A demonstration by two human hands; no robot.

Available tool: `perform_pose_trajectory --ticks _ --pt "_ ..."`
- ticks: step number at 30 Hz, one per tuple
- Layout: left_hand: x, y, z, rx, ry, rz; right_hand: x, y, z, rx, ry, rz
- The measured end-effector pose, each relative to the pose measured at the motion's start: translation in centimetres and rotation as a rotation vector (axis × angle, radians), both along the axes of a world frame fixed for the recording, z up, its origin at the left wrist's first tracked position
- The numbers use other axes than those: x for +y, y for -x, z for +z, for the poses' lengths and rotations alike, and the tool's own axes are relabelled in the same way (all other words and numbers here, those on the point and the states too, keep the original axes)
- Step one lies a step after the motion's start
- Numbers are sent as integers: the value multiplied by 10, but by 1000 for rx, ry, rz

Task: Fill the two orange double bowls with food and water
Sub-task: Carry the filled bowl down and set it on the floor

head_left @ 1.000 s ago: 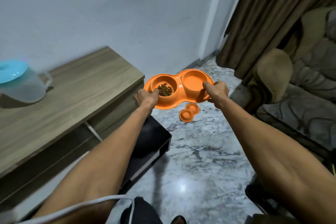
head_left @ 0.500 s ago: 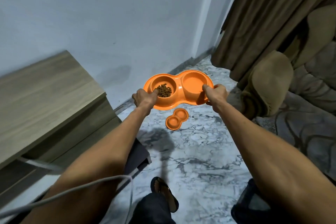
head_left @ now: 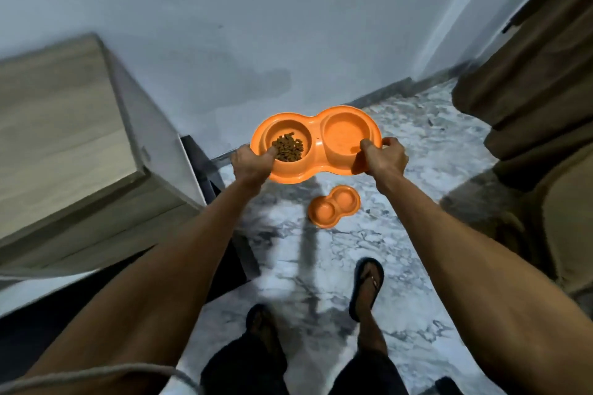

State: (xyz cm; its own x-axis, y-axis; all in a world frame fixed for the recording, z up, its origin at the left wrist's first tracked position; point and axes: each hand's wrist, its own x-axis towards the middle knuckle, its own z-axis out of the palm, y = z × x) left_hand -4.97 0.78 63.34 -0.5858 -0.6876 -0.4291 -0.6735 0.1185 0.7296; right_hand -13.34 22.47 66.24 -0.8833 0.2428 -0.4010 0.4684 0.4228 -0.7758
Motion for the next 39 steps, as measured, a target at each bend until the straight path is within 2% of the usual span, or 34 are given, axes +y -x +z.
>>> perform_pose_trajectory --ticks 4,10,17,23,31,39 --pt "-10 37 -67 -38 0 117 -23 63 -88 -41 5 113" --pt "-30 77 -239 -118 42 254 -55 127 -263 -70 -5 254" --pt "-55 81 -439 -177 40 325 -88 139 -478 -170 9 290" --pt "-67 63 -571 -208 -51 397 -104 123 -614 -230 -50 366" --pt "-76 43 -659 -296 -38 368 -116 111 -714 -274 -186 425" --pt "-79 43 -689 -307 -32 362 -120 111 -742 -247 -259 481"
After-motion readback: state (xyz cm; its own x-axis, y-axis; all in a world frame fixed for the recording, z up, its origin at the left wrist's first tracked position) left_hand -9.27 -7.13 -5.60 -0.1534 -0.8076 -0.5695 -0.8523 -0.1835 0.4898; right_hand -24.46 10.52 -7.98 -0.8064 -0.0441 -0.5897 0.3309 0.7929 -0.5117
